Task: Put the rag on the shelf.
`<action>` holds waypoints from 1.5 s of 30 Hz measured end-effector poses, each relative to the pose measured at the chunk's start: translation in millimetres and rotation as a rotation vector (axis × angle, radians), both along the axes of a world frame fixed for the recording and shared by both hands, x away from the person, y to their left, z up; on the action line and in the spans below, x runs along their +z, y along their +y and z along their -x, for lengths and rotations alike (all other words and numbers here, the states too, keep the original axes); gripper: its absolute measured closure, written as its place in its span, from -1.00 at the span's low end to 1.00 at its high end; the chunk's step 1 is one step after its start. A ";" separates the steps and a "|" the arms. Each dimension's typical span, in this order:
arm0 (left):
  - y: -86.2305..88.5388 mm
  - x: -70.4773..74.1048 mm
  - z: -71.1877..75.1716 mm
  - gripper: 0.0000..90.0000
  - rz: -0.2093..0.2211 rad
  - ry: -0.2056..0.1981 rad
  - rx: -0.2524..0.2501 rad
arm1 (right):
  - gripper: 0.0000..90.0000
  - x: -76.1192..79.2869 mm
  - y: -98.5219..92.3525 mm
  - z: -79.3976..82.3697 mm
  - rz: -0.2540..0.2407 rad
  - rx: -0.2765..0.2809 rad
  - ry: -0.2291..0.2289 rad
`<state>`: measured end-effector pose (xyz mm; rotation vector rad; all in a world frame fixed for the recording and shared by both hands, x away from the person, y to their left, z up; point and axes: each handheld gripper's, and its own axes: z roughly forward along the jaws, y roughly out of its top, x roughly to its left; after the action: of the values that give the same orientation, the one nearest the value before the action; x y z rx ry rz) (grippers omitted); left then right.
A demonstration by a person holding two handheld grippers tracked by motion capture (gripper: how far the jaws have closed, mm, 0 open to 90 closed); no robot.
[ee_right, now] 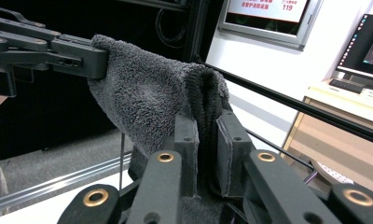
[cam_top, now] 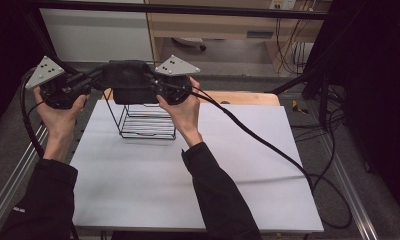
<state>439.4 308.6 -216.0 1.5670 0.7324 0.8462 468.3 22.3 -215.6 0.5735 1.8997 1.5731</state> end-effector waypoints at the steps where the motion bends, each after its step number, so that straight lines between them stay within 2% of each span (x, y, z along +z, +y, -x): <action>1: 0.4 -1.4 0.7 0.82 0.003 0.003 -0.001 | 0.79 -0.5 0.2 0.9 0.003 0.000 -0.001; 5: 1.4 -7.2 3.9 0.81 -0.003 0.023 -0.007 | 0.78 -4.3 0.2 3.5 0.014 0.013 0.017; 8: 0.8 -11.6 5.9 0.80 -0.005 0.066 -0.010 | 0.76 -7.5 -1.0 3.4 0.021 0.019 0.041; 12: 1.2 -15.4 8.4 0.79 -0.009 0.086 -0.010 | 0.74 -10.6 -1.8 5.0 0.037 0.024 0.065; 17: 1.6 -19.9 11.1 0.75 -0.015 0.138 -0.002 | 0.68 -12.2 -2.0 8.0 0.062 0.027 0.089; 19: 1.2 -22.2 12.9 0.74 -0.037 0.148 0.005 | 0.65 -13.1 -1.9 8.8 0.070 0.026 0.102; 24: 1.8 -28.4 17.0 0.70 -0.053 0.185 0.014 | 0.54 -15.4 -1.1 12.4 0.093 0.022 0.126; 32: 3.5 -44.4 22.9 0.61 -0.068 0.230 -0.001 | 0.33 -20.7 -0.5 19.1 0.121 0.008 0.175; 36: 4.3 -51.5 24.7 0.61 -0.076 0.245 0.001 | 0.23 -23.8 0.4 22.8 0.133 -0.003 0.181; 45: 1.3 -66.5 24.1 0.60 -0.100 0.284 0.005 | 0.07 -44.2 -3.4 25.2 0.116 -0.016 0.237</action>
<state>415.3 309.9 -282.6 1.7976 0.9079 0.6794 443.1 18.9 -259.8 0.7495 2.1386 1.4250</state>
